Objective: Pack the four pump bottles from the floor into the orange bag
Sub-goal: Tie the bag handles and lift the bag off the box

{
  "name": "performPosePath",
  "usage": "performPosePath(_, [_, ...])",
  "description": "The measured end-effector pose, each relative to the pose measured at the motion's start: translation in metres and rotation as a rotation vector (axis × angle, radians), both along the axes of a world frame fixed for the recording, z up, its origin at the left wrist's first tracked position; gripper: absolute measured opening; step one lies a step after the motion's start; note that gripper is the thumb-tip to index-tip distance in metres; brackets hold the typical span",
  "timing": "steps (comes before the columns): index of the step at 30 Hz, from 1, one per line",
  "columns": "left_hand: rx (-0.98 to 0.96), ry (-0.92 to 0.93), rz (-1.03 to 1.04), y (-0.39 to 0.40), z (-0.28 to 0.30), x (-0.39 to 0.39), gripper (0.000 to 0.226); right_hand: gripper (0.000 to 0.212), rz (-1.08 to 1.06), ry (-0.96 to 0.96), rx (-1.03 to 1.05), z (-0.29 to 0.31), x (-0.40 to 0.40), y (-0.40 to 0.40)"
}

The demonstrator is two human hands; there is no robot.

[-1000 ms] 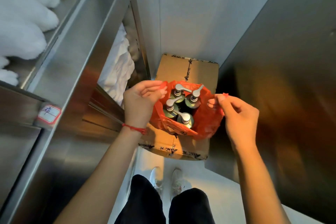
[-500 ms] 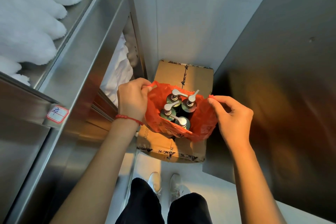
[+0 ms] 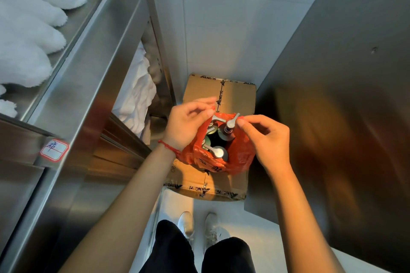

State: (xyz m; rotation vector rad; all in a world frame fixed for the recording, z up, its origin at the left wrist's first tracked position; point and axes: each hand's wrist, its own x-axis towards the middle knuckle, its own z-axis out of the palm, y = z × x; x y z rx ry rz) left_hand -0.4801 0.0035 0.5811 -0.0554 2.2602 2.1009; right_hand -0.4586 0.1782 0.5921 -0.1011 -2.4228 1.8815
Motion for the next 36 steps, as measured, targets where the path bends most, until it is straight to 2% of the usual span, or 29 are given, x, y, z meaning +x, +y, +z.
performPosePath(3, [0.121, -0.034, -0.07, 0.019, -0.005, -0.008, 0.013, 0.011, 0.099, 0.014, 0.025, 0.0, -0.008, -0.003])
performPosePath(11, [-0.033, 0.025, -0.125, 0.027, -0.005, -0.031, 0.021, 0.009, 0.167, 0.018, 0.057, -0.002, -0.029, -0.003])
performPosePath(13, [-0.053, -0.014, -0.183, 0.024, -0.006, -0.034, 0.024, 0.006, 0.183, -0.002, 0.063, -0.003, -0.035, -0.005])
performPosePath(17, [0.072, -0.185, -0.287, 0.016, -0.011, -0.04, 0.044, 0.007, 0.198, -0.011, 0.102, -0.004, -0.046, -0.008])
performPosePath(22, [0.082, -0.23, -0.348, 0.017, -0.015, -0.042, 0.02, 0.009, 0.21, 0.016, 0.122, -0.008, -0.058, -0.013])
performPosePath(26, [0.093, -0.238, -0.244, 0.023, -0.018, -0.043, 0.023, 0.009, 0.156, -0.056, 0.01, -0.017, -0.061, -0.009])
performPosePath(29, [0.128, -0.269, -0.231, 0.021, -0.02, -0.043, 0.028, 0.019, 0.211, -0.111, -0.043, -0.027, -0.051, -0.002])
performPosePath(33, [0.117, -0.308, -0.272, 0.021, -0.023, -0.042, 0.022, 0.016, 0.076, -0.056, -0.033, -0.034, -0.045, -0.005])
performPosePath(36, [0.023, -0.265, -0.186, 0.019, -0.024, -0.043, 0.023, 0.009, -0.062, -0.001, -0.024, -0.035, -0.043, -0.012])
